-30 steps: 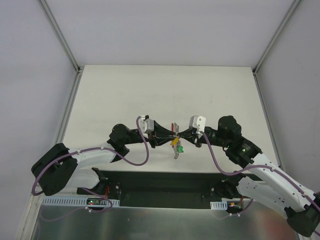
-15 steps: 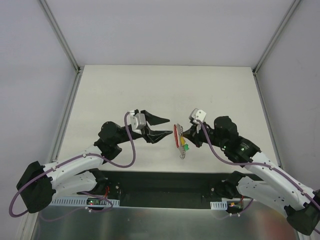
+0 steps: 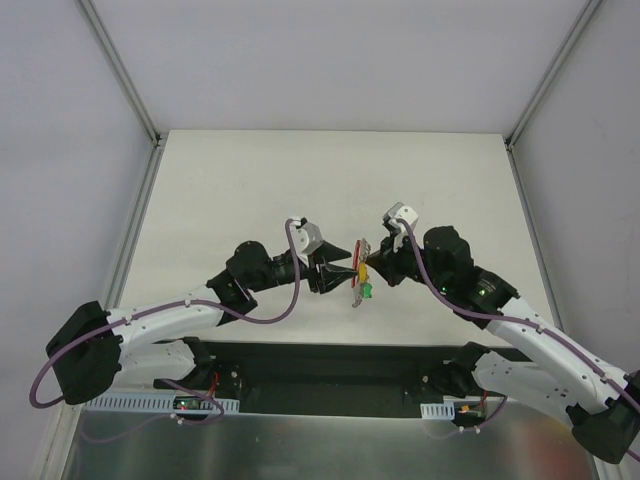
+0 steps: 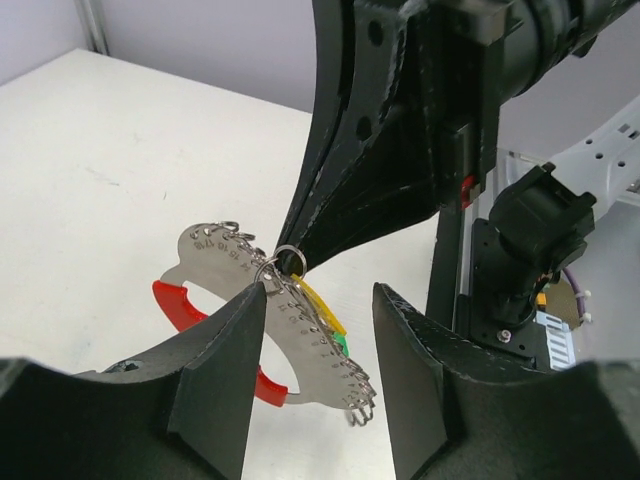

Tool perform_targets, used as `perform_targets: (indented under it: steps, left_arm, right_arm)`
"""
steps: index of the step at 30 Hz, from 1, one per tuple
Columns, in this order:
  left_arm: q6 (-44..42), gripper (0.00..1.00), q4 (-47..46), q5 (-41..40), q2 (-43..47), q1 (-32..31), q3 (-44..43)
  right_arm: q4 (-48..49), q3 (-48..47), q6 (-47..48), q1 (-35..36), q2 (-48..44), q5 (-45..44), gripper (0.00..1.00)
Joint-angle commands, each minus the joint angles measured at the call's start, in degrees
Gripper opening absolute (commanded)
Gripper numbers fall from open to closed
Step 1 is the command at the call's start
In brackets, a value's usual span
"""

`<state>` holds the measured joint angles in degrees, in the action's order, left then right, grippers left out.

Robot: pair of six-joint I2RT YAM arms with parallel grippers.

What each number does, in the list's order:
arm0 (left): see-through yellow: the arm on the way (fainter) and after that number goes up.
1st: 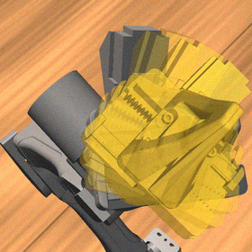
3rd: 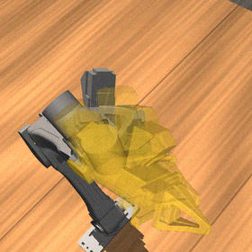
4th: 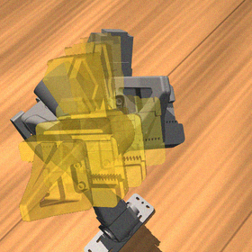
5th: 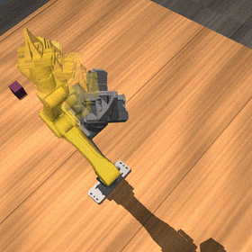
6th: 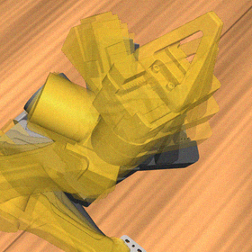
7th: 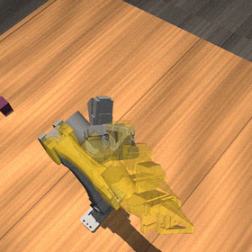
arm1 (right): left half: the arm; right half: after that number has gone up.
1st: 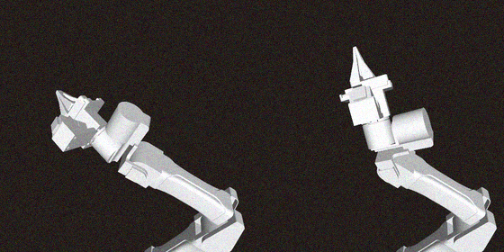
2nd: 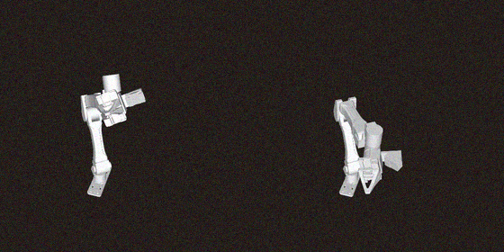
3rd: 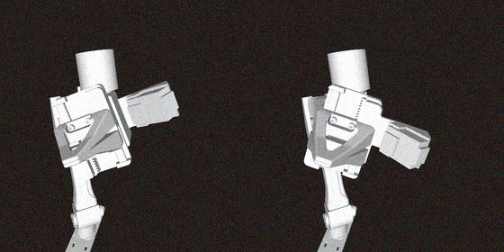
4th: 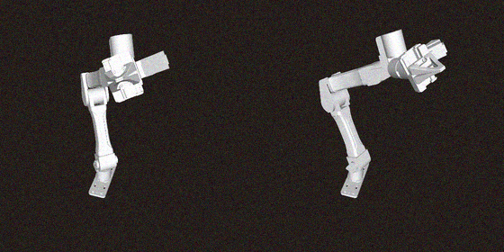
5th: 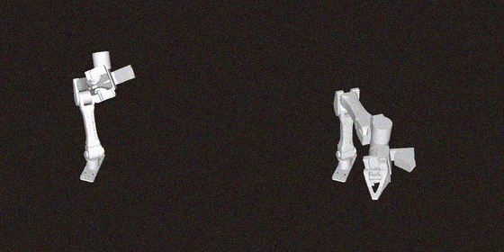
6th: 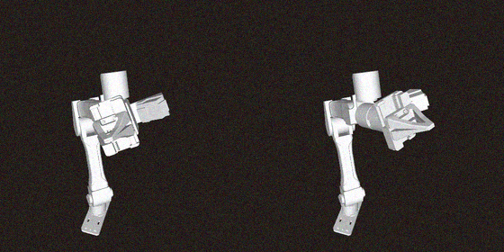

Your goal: Remove the keys from the keyring

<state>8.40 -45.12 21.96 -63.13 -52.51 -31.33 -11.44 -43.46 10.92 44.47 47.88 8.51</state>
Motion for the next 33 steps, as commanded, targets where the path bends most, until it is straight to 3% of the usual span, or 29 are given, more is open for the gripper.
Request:
perform_targets:
  steps: [1, 13, 19, 24, 28, 33]
  left_arm:
    - [1.8, 0.46, -1.2, -1.1, -1.9, -0.4, -2.6]
    - [2.8, 0.45, -0.9, 0.9, -6.9, -0.5, -5.2]
    - [2.3, 0.39, 0.7, 2.0, -8.6, -0.6, -6.7]
    - [2.1, 0.27, 1.1, 2.6, -9.2, -0.6, -6.9]
    - [1.2, 0.00, 1.9, 3.7, -8.8, -0.5, -7.0]
    - [0.1, 0.00, 4.8, 2.4, -7.1, 0.1, -6.6]
  right_arm:
    - [1.9, -3.1, -2.2, 0.4, -0.2, -1.1, 0.01]
    - [1.6, -3.8, -2.4, 0.4, 0.8, -0.4, 0.01]
    - [1.0, -4.9, -2.8, 0.4, 1.1, 0.5, 0.01]
    - [1.0, -4.9, -3.2, 0.4, 1.2, 0.8, 0.01]
    - [1.5, -4.4, -2.8, 0.7, 0.8, 1.6, 0.01]
    - [1.9, -2.7, 0.0, 0.6, -1.9, 2.0, 0.01]
